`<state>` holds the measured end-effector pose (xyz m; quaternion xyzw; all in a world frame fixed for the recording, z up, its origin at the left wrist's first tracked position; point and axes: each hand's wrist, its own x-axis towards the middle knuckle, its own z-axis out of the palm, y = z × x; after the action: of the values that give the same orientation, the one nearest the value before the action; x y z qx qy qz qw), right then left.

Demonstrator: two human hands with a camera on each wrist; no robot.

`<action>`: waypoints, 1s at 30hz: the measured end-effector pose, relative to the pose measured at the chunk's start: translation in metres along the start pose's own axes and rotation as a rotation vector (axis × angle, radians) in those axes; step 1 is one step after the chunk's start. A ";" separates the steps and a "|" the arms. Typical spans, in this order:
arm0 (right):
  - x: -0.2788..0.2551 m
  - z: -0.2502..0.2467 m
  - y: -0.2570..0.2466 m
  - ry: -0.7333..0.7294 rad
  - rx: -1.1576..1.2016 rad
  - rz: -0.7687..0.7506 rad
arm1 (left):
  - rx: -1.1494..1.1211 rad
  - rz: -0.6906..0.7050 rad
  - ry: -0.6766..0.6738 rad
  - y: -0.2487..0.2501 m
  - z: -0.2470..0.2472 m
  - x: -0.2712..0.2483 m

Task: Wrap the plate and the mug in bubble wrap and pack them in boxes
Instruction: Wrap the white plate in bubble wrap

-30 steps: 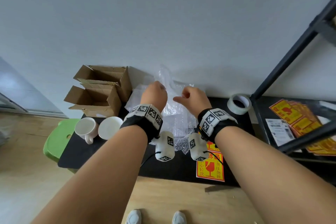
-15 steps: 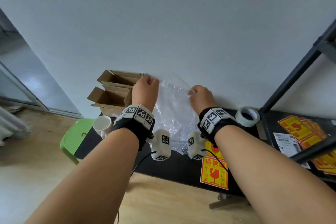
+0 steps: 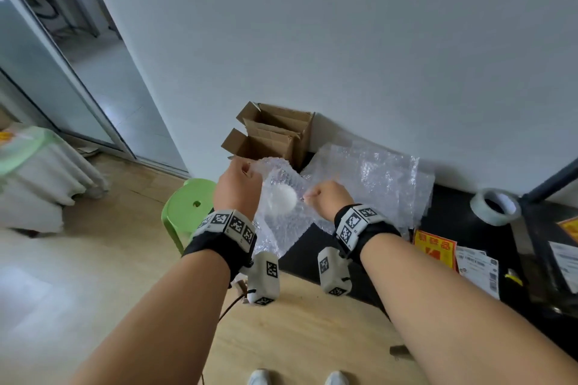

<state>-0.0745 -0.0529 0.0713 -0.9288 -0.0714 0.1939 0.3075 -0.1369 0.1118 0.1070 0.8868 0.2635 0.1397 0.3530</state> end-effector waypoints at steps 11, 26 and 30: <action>0.009 0.069 -0.020 0.017 -0.032 0.143 | 0.217 -0.037 -0.215 -0.104 -0.013 0.022; 0.089 0.091 -0.003 -0.114 -0.057 0.395 | 0.300 -0.063 -0.313 -0.114 0.040 0.045; 0.118 0.102 0.005 -0.140 0.015 0.444 | 0.306 -0.119 -0.338 -0.117 0.054 0.053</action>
<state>-0.0080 0.0283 -0.0439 -0.9038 0.1147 0.3214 0.2584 -0.1134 0.1835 -0.0098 0.9236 0.2708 -0.0732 0.2613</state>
